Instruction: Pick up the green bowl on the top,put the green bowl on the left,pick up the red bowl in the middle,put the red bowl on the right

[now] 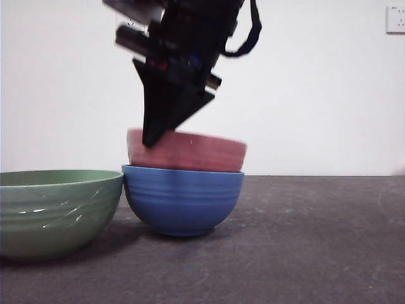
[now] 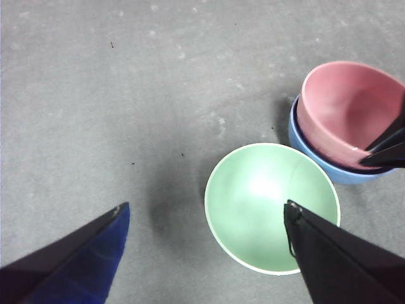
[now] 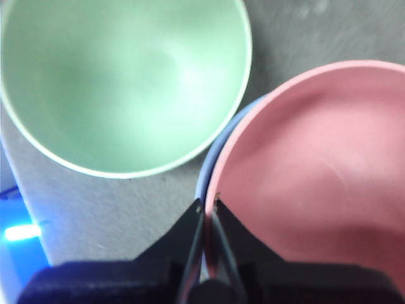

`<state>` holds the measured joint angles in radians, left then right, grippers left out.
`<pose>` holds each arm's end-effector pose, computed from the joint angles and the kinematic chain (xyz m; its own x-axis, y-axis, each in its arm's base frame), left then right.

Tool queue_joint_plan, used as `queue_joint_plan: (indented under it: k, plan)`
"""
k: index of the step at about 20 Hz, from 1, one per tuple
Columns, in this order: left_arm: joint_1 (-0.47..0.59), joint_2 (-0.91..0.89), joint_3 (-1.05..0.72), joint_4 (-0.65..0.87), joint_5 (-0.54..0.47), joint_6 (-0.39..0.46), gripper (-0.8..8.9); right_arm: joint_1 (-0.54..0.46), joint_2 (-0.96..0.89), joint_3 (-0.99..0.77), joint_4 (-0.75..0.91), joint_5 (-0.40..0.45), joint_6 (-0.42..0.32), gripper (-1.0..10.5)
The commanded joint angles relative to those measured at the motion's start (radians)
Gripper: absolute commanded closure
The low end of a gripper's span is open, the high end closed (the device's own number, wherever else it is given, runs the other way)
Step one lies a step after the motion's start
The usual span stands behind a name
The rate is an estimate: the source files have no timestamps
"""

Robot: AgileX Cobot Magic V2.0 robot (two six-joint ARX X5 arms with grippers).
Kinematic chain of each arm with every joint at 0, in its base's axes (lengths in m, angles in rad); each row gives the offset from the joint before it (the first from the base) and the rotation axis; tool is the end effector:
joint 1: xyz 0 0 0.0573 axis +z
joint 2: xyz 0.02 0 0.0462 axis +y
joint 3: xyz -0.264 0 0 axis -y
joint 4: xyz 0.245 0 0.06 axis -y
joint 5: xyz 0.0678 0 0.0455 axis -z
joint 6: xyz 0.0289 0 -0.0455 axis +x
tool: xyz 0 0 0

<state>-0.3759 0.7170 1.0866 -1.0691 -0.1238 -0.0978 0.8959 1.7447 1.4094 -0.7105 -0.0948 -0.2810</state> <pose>0.0958 -0.0340 0.3593 0.7516 -0.1639 -0.6389 0.2166 0.9762 0.0044 0.2260 0.2868 0.2560 0.2379 0.4487 -0.8614 -0.9252 0.3747 -0.0603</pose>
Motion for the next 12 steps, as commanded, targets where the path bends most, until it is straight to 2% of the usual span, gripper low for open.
queue_joint_plan:
  k: [1,5,7,8,10,12]
  plan:
    - [0.002,0.013,-0.002,0.008,-0.001,-0.005,4.05,0.003,-0.047,-0.005,0.007,0.022,0.003,9.6]
    - [0.002,0.040,-0.002,0.043,0.001,-0.004,4.05,0.001,-0.142,-0.005,-0.027,0.207,0.016,9.6]
    - [0.002,0.040,-0.002,0.065,0.002,-0.003,4.05,-0.020,-0.200,-0.005,-0.100,0.320,0.076,9.6]
    - [0.002,0.040,-0.002,0.074,0.002,-0.003,4.05,-0.042,-0.232,-0.005,-0.158,0.360,0.132,9.6]
    - [0.002,0.040,-0.002,0.083,0.001,-0.003,4.05,-0.101,-0.282,-0.016,-0.256,0.363,0.239,9.6]
    - [0.002,0.040,-0.002,0.091,0.001,-0.003,4.05,-0.154,-0.328,-0.081,-0.262,0.363,0.276,9.6]
